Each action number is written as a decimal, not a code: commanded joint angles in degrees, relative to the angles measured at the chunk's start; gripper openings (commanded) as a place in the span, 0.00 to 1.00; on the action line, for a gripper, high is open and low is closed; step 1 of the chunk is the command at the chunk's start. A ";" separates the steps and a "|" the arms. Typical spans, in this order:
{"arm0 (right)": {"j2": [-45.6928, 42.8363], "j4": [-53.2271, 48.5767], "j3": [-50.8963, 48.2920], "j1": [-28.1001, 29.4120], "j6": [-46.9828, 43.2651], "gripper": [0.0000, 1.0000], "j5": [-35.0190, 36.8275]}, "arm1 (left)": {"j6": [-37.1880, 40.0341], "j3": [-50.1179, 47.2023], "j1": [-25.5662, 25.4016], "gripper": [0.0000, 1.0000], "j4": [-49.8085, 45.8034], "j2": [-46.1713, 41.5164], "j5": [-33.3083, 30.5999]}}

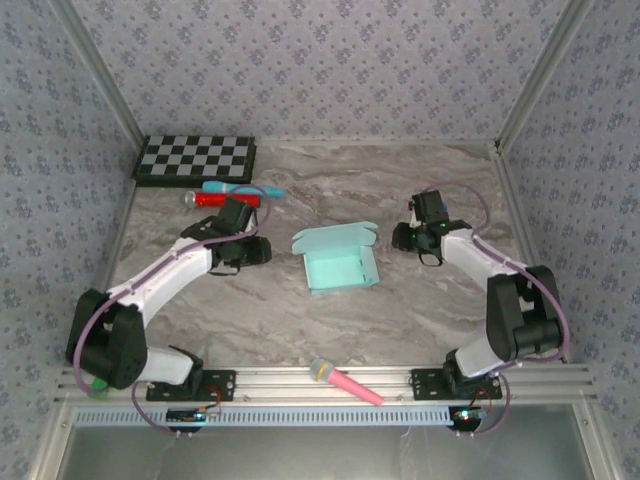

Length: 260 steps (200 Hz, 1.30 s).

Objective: Fold the paper box

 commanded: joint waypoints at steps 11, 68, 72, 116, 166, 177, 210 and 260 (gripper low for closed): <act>-3.68 -3.25 -2.75 -1.77 -1.72 0.36 -0.73 | 15.81 -1.94 -0.30 0.61 7.68 -8.07 5.24; -4.84 -3.32 -3.14 -2.83 -2.66 0.37 -0.60 | 37.99 -5.75 0.07 0.71 21.60 -6.12 19.96; -4.81 -3.20 -3.20 -2.82 -2.70 0.37 -0.60 | 38.62 -4.89 0.05 0.71 21.24 -4.83 20.75; -5.15 -2.88 -4.06 -2.81 -2.39 0.37 -1.35 | 39.96 -0.65 0.65 0.54 24.23 5.47 28.42; -5.23 -2.24 -5.10 -2.85 -1.91 0.38 -1.75 | 37.83 -0.64 2.46 0.31 29.45 10.05 34.17; -5.29 -2.10 -5.18 -2.92 -1.88 0.38 -2.05 | 36.91 -0.35 3.10 0.29 29.85 10.82 35.52; -4.95 -1.73 -5.43 -2.84 -2.01 0.38 -3.41 | 35.72 -0.51 3.48 0.28 31.24 11.63 38.14; -3.05 -0.68 -5.70 -2.11 -2.02 0.38 -5.70 | 33.93 -0.89 3.57 0.26 34.40 13.83 41.27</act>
